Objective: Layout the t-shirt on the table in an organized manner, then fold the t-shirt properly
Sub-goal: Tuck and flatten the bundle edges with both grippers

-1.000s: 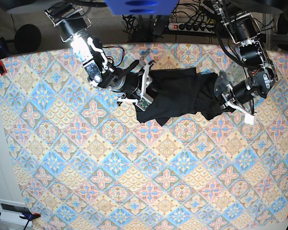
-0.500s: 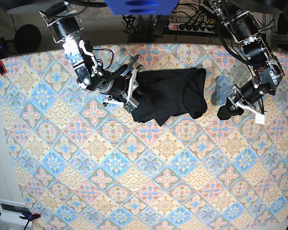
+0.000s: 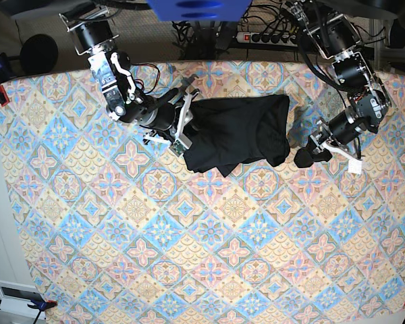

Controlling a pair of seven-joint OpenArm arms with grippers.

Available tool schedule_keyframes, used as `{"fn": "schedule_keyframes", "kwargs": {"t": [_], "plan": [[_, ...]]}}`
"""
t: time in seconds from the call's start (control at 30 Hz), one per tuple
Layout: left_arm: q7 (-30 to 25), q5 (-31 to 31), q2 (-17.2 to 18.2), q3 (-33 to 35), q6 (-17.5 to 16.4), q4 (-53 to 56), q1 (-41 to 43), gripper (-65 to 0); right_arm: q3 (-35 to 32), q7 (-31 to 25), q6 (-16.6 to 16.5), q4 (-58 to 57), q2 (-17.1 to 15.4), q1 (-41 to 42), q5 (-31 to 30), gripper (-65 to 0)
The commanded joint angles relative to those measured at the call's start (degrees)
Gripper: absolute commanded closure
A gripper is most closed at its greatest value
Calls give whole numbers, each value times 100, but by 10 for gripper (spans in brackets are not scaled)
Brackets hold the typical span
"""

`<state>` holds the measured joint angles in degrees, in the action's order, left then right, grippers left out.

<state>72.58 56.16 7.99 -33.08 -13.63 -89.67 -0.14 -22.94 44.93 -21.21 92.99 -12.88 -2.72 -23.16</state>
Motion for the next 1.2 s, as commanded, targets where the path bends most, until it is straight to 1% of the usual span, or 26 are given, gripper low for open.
{"fn": "schedule_keyframes", "kwargs": {"t": [0.0, 0.03, 0.13, 0.2, 0.27, 0.3, 0.4, 0.47, 0.63, 0.7, 0.8, 0.9, 1.0, 1.07, 1.17], "plan": [[-71, 146, -30, 148, -31, -66, -104, -299, 4, 241, -28, 42, -35, -14, 43, -119], [-71, 59, -56, 262, -13, -57, -104, -299, 13, 241, -28, 42, -35, -14, 43, -119], [-185, -566, -162, 622, 5, -49, -122, -299, 21, 241, -28, 6, -52, -22, 43, -119], [-299, -1102, -170, 886, 5, -49, -122, -299, 4, 241, -28, 6, -96, -22, 43, -119], [-317, -1401, -153, 983, 5, -84, -78, -299, 13, 241, -28, 42, -96, -22, 43, -119], [-317, -1445, -144, 974, 5, -84, -61, -299, 21, 241, -28, 42, -96, -22, 43, -119], [-335, -1454, 155, 754, 5, -84, 54, -299, 21, 241, -28, 42, -96, -22, 43, -119], [-326, -1454, 278, 552, 5, -75, 98, -299, 13, 241, -28, 42, -96, -22, 43, -119], [-317, -1427, 392, -143, -31, -101, 98, -299, -5, 241, -19, 6, -96, -14, 43, -119], [-282, -1163, 392, -380, -39, -101, 98, -299, -5, 241, -19, -2, -96, -14, 43, -119], [8, -275, 392, -564, -39, -101, 159, -299, 30, 241, -19, 50, -96, -14, 43, -119], [70, 366, 366, -538, -39, -101, 274, -299, 39, 241, -19, 68, -96, -110, 43, -119], [79, 577, 269, -362, -39, -101, 388, -299, 39, 189, -19, 376, -96, -277, 43, -119], [79, 595, 234, -257, -39, -242, 441, -299, 39, 189, -19, 675, -96, -365, 43, -119], [79, 568, 67, -99, -39, -646, 660, -299, 39, 189, -19, 1088, -105, -444, 43, -119]]}}
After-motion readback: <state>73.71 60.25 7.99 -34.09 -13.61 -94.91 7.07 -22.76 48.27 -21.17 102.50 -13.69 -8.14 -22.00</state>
